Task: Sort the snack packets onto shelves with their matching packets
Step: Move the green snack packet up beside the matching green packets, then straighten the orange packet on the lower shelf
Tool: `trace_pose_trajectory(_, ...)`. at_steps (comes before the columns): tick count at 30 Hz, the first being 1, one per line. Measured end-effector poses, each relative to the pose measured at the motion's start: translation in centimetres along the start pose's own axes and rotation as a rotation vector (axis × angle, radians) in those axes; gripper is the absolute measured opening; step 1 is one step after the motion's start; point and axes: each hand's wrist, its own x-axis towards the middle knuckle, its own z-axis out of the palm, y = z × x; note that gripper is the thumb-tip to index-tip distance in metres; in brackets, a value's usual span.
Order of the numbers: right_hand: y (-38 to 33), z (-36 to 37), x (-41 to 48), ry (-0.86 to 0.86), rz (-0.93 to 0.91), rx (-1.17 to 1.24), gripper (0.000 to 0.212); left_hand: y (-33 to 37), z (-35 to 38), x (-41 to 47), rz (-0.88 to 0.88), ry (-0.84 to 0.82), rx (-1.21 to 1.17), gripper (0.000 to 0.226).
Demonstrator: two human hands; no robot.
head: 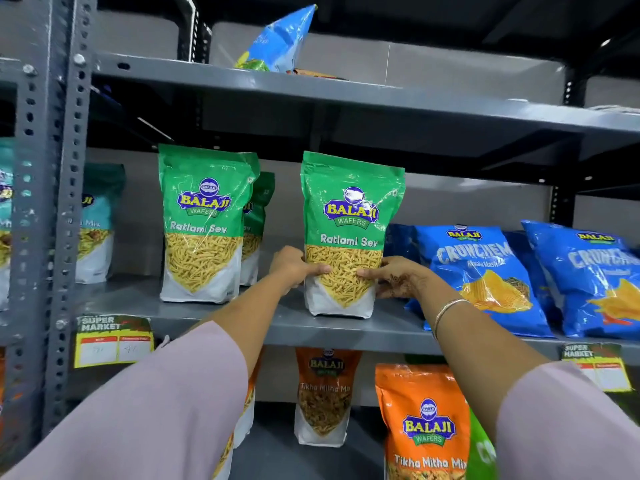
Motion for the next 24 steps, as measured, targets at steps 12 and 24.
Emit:
trace_pose_trajectory(12, 0.8, -0.5, -0.7, 0.031, -0.035, -0.001, 0.056, -0.4, 0.0, -0.5, 0.045, 0.004, 0.147, 0.041)
trace_pose_trajectory(24, 5.0, -6.2, -6.7, -0.387, 0.033, -0.061, 0.02, -2.7, 4.8, -9.3, 0.707, 0.39, 0.222, 0.038)
